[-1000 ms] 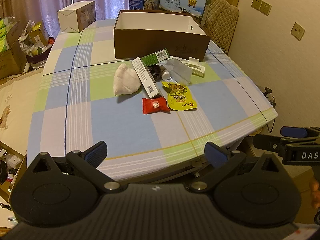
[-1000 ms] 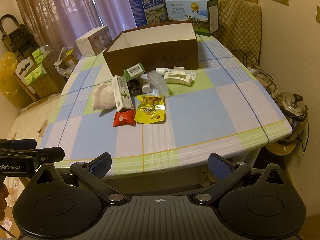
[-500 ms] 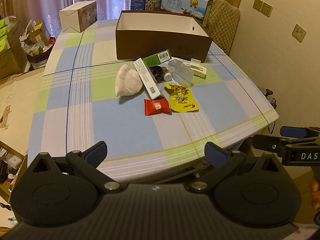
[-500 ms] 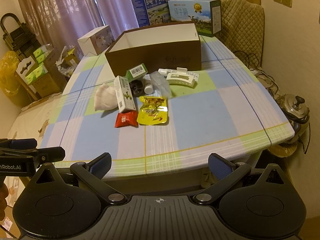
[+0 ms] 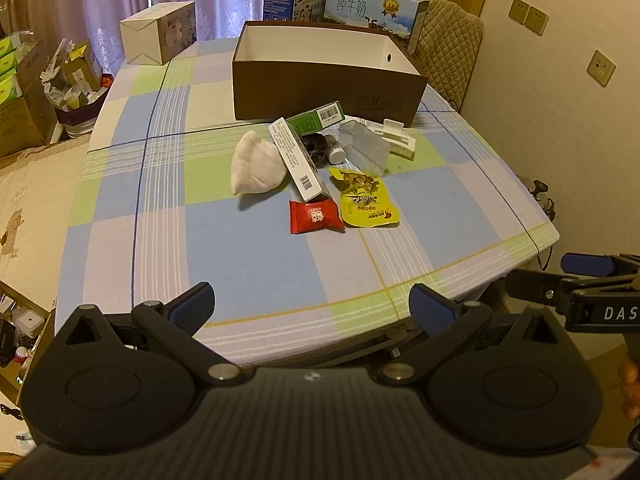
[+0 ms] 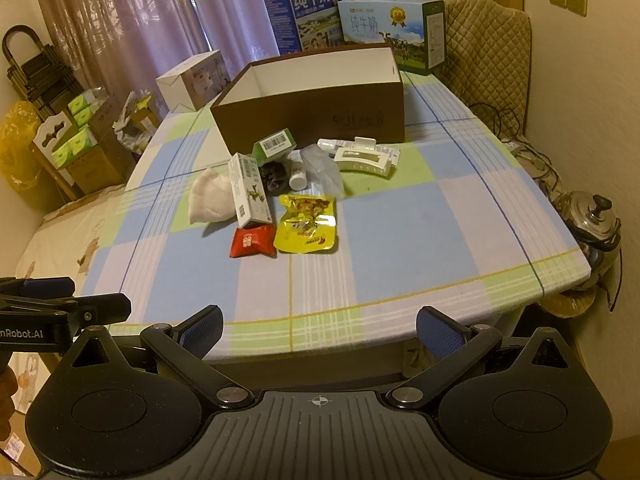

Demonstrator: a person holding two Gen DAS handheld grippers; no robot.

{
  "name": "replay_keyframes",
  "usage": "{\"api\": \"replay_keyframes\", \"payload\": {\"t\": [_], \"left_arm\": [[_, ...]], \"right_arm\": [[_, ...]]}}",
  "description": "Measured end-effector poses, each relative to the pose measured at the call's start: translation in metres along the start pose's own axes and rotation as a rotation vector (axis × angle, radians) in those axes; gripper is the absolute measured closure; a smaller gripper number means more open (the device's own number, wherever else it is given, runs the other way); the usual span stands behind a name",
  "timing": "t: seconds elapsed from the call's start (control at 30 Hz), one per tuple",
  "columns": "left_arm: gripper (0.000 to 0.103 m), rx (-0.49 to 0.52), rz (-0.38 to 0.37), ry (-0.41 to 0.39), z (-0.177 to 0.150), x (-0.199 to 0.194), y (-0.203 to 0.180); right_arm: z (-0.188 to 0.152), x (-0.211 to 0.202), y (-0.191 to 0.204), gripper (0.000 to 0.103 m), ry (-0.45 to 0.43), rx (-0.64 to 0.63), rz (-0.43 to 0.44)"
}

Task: Organize objects

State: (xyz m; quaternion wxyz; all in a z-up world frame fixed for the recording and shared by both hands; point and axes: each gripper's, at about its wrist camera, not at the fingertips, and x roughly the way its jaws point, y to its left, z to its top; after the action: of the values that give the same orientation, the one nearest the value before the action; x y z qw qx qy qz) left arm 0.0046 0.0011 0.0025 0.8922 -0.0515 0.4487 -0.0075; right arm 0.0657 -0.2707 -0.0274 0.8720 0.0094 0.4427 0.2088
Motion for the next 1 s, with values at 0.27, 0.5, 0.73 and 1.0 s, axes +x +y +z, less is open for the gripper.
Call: {"api": "replay_keyframes", "payload": {"t": [0.27, 0.5, 0.73, 1.0], "left_arm": [[0.001, 0.000, 0.002, 0.001, 0.002, 0.000, 0.001], [0.001, 0.000, 0.011, 0.002, 0.008, 0.002, -0.003], [0.001, 0.003, 0.020, 0.004, 0.012, 0.008, -0.011], [0.001, -0.007, 0.036, 0.012, 0.014, 0.015, -0.012]], "right_arm": [[0.001, 0.000, 0.000, 0.002, 0.000, 0.002, 0.001], [0.004, -0.001, -0.008, 0.002, -0.002, 0.012, 0.008], [0.005, 0.000, -0.016, 0.002, -0.004, 0.023, 0.011], [0.010, 0.005, -0.023, 0.002, 0.008, 0.026, 0.015]]}}
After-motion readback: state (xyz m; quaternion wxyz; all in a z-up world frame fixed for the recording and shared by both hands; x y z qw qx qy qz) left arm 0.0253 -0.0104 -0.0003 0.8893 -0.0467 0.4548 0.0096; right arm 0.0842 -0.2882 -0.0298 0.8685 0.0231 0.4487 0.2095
